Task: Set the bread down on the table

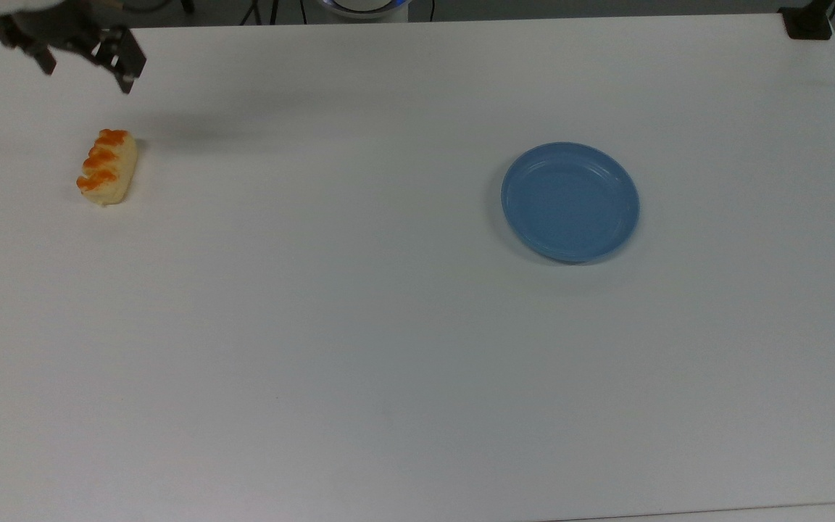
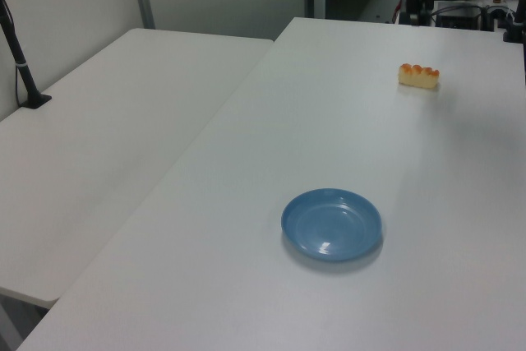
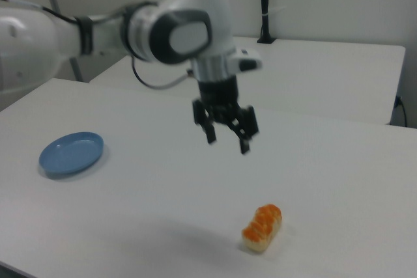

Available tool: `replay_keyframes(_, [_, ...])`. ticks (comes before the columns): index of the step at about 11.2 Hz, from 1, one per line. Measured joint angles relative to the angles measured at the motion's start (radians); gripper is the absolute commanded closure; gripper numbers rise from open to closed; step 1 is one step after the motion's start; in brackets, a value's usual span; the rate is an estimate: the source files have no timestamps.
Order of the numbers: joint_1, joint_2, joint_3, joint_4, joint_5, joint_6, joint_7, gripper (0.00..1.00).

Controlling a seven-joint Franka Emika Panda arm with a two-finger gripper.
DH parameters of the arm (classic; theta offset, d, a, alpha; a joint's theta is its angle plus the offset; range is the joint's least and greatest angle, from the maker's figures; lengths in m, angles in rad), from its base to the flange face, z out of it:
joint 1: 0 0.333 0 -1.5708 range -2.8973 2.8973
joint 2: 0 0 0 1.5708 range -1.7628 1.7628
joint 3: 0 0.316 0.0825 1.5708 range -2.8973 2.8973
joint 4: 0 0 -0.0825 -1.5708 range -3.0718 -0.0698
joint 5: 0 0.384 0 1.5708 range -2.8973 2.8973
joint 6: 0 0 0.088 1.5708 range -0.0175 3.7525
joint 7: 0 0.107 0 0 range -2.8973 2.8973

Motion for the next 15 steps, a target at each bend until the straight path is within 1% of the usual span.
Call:
replay_keyframes(1, [0.018, -0.046, 0.001, 0.024, 0.042, -0.042, 0.061, 0.00])
replay_keyframes(2, [0.040, -0.092, 0.001, 0.032, 0.067, -0.065, 0.124, 0.00])
replay_keyframes(3, [0.073, -0.133, 0.002, 0.033, 0.084, -0.083, 0.180, 0.00])
replay_keyframes(5, [0.162, -0.171, -0.002, 0.034, 0.105, -0.116, 0.285, 0.00])
replay_keyframes(6, [0.209, -0.176, -0.016, 0.034, 0.105, -0.138, 0.314, 0.00])
replay_keyframes(8, [0.323, -0.177, -0.093, 0.034, 0.107, -0.154, 0.322, 0.00])
replay_keyframes(9, [0.361, -0.176, -0.119, 0.034, 0.107, -0.154, 0.322, 0.00])
replay_keyframes(10, [0.379, -0.176, -0.130, 0.034, 0.107, -0.126, 0.322, 0.00])
replay_keyframes(12, [0.385, -0.175, -0.134, 0.035, 0.107, -0.054, 0.292, 0.00])
replay_keyframes(13, [0.385, -0.175, -0.134, 0.035, 0.107, -0.051, 0.238, 0.00])
replay_keyframes(15, [0.386, -0.175, -0.135, 0.035, 0.107, -0.051, 0.191, 0.00])
